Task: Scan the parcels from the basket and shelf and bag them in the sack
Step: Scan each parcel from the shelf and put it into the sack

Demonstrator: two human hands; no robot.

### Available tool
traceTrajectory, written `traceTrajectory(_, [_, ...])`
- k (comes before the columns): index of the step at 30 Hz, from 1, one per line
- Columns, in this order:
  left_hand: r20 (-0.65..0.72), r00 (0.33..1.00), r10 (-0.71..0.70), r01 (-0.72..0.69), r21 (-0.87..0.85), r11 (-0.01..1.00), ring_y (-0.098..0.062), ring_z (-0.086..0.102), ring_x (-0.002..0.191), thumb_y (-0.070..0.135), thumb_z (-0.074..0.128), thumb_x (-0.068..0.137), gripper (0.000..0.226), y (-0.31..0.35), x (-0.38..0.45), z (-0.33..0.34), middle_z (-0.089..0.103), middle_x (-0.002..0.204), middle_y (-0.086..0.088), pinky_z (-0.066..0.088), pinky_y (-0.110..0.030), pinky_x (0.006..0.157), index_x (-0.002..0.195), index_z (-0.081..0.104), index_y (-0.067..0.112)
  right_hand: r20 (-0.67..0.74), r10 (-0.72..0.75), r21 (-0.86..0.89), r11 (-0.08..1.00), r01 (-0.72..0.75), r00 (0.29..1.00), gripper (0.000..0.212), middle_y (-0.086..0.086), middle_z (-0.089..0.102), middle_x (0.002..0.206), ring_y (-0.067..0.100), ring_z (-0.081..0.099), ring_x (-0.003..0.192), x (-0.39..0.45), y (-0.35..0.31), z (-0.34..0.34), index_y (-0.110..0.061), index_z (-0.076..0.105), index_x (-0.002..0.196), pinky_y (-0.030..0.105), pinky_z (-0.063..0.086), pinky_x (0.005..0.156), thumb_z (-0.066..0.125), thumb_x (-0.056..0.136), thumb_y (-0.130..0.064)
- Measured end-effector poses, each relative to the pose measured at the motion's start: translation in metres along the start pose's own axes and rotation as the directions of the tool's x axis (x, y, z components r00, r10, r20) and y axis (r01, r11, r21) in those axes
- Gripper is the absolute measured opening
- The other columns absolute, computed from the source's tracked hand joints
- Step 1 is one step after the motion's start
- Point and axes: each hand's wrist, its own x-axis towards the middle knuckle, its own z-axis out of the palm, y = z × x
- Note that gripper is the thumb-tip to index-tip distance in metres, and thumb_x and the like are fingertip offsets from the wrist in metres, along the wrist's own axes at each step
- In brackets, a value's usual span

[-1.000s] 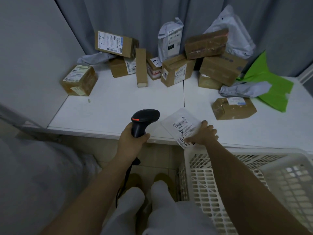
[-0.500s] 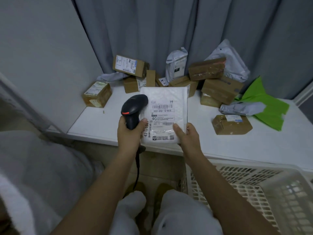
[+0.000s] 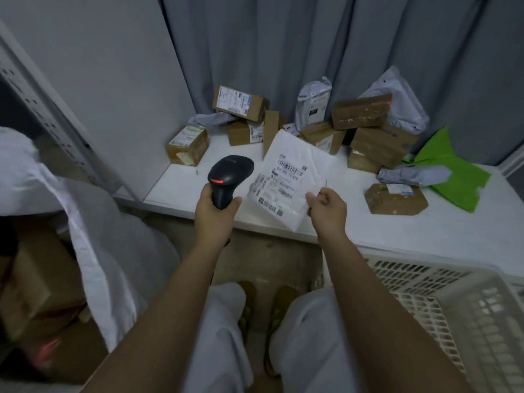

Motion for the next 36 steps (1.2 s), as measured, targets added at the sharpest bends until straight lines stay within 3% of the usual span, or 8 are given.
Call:
traceTrajectory(6, [0.173, 0.985, -0.020, 0.001, 0.112, 0.994, -0.015, 0.059, 0.091, 0.013, 0.070, 0.084, 0.032, -0.003, -0.012, 0.001, 0.064, 0.102, -0.002, 0.043, -0.017, 0.069, 0.111, 0.055, 0.017, -0.032, 0.055, -0.032, 0.998, -0.056, 0.998, 0.007, 0.002, 0.057, 0.076, 0.020, 0.055, 0.075, 0.014, 0.018, 0.006, -0.009, 0.059, 0.086, 0.040, 0.053, 0.080, 0.064, 0.089, -0.012])
traceTrajectory(9, [0.230, 0.973, 0.008, -0.047, 0.165, 0.985, -0.010, 0.056, 0.087, 0.015, 0.071, 0.084, 0.033, -0.005, -0.015, 0.004, 0.059, 0.098, 0.005, 0.041, -0.015, 0.066, 0.110, 0.052, 0.021, -0.026, 0.067, -0.065, 0.996, -0.069, 0.997, 0.013, -0.002, 0.054, 0.070, 0.016, 0.053, 0.070, 0.016, 0.021, 0.007, -0.013, 0.058, 0.077, 0.034, 0.049, 0.075, 0.064, 0.089, -0.012])
traceTrajectory(12, [0.242, 0.970, 0.027, -0.069, 0.168, 0.983, -0.012, 0.057, 0.092, 0.017, 0.072, 0.084, 0.034, -0.008, -0.015, 0.007, 0.058, 0.099, 0.008, 0.046, -0.023, 0.073, 0.110, 0.050, 0.024, -0.019, 0.070, -0.099, 0.993, -0.071, 0.997, 0.028, -0.005, 0.049, 0.065, 0.013, 0.047, 0.063, 0.016, 0.023, 0.009, -0.021, 0.050, 0.066, 0.029, 0.042, 0.071, 0.064, 0.089, -0.012])
traceTrajectory(16, [0.242, 0.970, 0.002, -0.051, 0.196, 0.979, -0.016, 0.058, 0.097, 0.016, 0.069, 0.086, 0.038, -0.007, -0.015, 0.007, 0.057, 0.102, 0.006, 0.050, -0.031, 0.083, 0.115, 0.045, 0.025, -0.006, 0.050, -0.120, 0.991, -0.050, 0.999, 0.009, 0.000, 0.056, 0.075, 0.016, 0.053, 0.074, 0.016, 0.024, 0.009, -0.011, 0.059, 0.083, 0.026, 0.045, 0.070, 0.064, 0.090, -0.013])
traceTrajectory(23, [0.253, 0.967, -0.027, -0.044, 0.270, 0.962, -0.017, 0.058, 0.093, 0.016, 0.068, 0.087, 0.040, -0.009, -0.014, 0.005, 0.056, 0.103, 0.004, 0.049, -0.030, 0.077, 0.118, 0.043, 0.021, -0.005, 0.043, -0.128, 0.991, -0.044, 0.999, 0.030, -0.002, 0.051, 0.066, 0.014, 0.049, 0.066, 0.018, 0.027, 0.009, -0.017, 0.050, 0.064, 0.029, 0.043, 0.071, 0.064, 0.090, -0.012])
traceTrajectory(27, [0.260, 0.965, -0.044, -0.028, 0.265, 0.964, -0.014, 0.057, 0.092, 0.015, 0.068, 0.087, 0.041, -0.007, -0.014, 0.005, 0.054, 0.104, 0.005, 0.047, -0.027, 0.077, 0.118, 0.042, 0.021, 0.002, 0.042, -0.134, 0.990, -0.041, 0.999, 0.015, 0.005, 0.062, 0.083, 0.019, 0.059, 0.080, 0.017, 0.025, 0.009, -0.010, 0.058, 0.078, 0.033, 0.052, 0.079, 0.063, 0.091, -0.013])
traceTrajectory(30, [0.256, 0.965, -0.051, -0.020, 0.267, 0.964, -0.014, 0.055, 0.092, 0.015, 0.068, 0.087, 0.042, -0.006, -0.015, 0.006, 0.053, 0.105, 0.005, 0.047, -0.028, 0.078, 0.121, 0.042, 0.019, -0.002, 0.039, -0.132, 0.991, -0.039, 0.999, 0.025, -0.001, 0.056, 0.073, 0.013, 0.054, 0.069, 0.017, 0.026, 0.008, -0.017, 0.053, 0.069, 0.030, 0.048, 0.073, 0.062, 0.092, -0.013])
traceTrajectory(36, [0.255, 0.965, -0.065, -0.010, 0.283, 0.959, -0.015, 0.055, 0.090, 0.013, 0.068, 0.087, 0.039, -0.007, -0.014, 0.006, 0.052, 0.101, 0.004, 0.044, -0.024, 0.073, 0.115, 0.041, 0.022, -0.001, 0.050, -0.115, 0.992, -0.050, 0.999, 0.008, 0.001, 0.060, 0.081, 0.017, 0.057, 0.079, 0.016, 0.024, 0.008, -0.008, 0.060, 0.086, 0.029, 0.049, 0.075, 0.062, 0.092, -0.013])
